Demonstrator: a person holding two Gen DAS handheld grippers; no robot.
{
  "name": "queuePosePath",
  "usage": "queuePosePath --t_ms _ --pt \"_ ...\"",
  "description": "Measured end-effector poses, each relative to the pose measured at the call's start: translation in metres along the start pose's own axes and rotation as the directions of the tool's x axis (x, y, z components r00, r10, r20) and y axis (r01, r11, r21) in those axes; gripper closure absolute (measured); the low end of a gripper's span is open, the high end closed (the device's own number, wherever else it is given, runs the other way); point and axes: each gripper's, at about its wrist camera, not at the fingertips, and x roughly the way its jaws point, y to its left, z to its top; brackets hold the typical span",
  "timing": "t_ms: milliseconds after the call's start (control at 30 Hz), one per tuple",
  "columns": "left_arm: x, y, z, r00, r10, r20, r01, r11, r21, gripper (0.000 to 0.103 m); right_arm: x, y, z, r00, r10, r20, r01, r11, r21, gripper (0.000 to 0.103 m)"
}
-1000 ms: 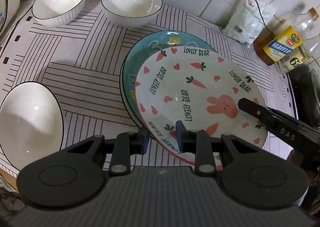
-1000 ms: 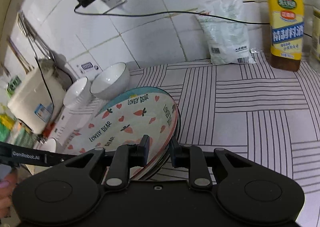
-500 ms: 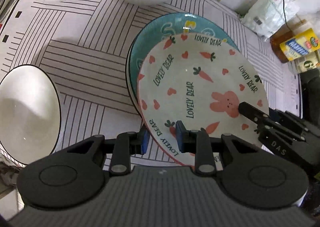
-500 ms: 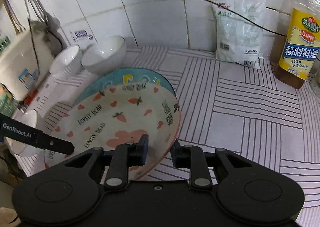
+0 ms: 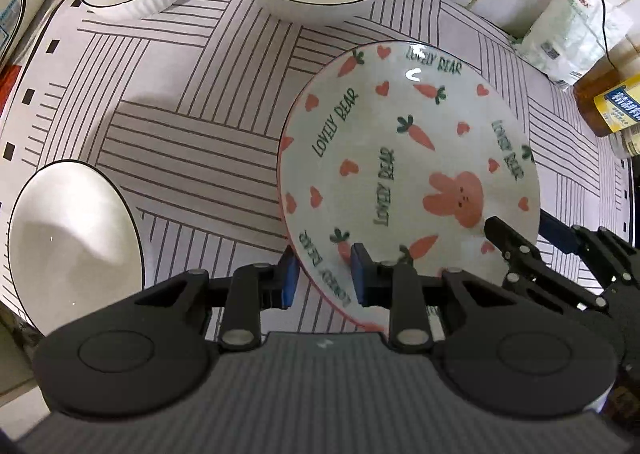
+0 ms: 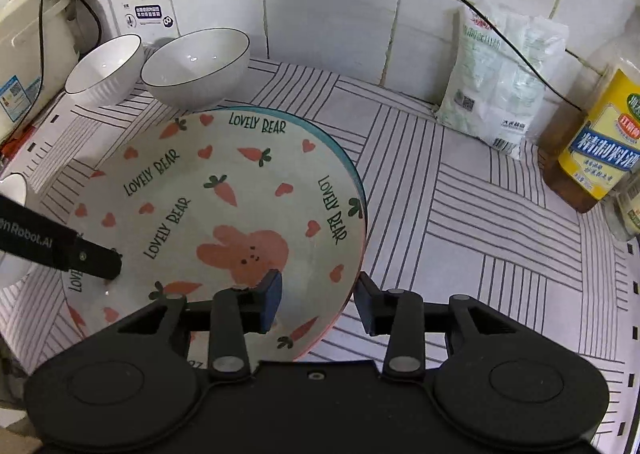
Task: Organize plates and bowls
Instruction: 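Open the right gripper and lift it away from the plate stack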
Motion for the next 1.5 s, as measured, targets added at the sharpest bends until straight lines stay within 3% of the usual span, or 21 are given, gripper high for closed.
queuePosePath --t_ms 133,300,500,767,1033,1100,1333,1500 --pt "-0.005 -0.006 -0.006 1.000 0.003 0.022 -0.004 0.999 0.040 0.078 0.000 0.010 -0.004 0.999 -0.047 0.022 0.049 0.998 -0.050 0.058" --pt "-0.028 -0.012 -0.014 0.999 -0.005 0.054 0.000 0.996 0.088 0.078 -0.013 0.007 -0.010 0.998 -0.039 0.058 0.040 0.999 -0.013 0.059" --pt "-0.068 -0.018 -0.029 0.992 -0.001 0.126 -0.021 0.985 0.173 0.078 -0.055 0.006 -0.020 0.991 -0.011 0.134 0.010 1.000 0.008 0.058" --pt "-0.109 -0.024 -0.049 0.983 -0.012 0.182 -0.026 0.978 0.207 0.075 -0.108 0.010 -0.030 0.975 0.030 0.221 -0.036 0.999 0.020 0.058" --pt "-0.135 -0.029 -0.071 0.971 -0.015 0.238 -0.046 0.967 0.249 0.072 -0.139 0.022 -0.040 0.959 0.035 0.280 -0.034 0.999 -0.007 0.049" --pt "-0.139 -0.027 -0.077 0.971 -0.016 0.240 -0.048 0.965 0.258 0.071 -0.143 0.028 -0.045 0.956 0.033 0.291 -0.026 0.999 -0.028 0.047" --pt "-0.144 -0.014 -0.099 0.969 0.018 0.247 -0.088 0.957 0.276 0.051 -0.151 0.040 -0.060 0.944 0.083 0.319 -0.066 0.996 -0.063 0.037" --pt "-0.144 0.005 -0.110 0.973 0.026 0.231 -0.089 0.960 0.265 0.045 -0.150 0.046 -0.062 0.948 0.149 0.280 -0.129 0.988 -0.088 0.033"
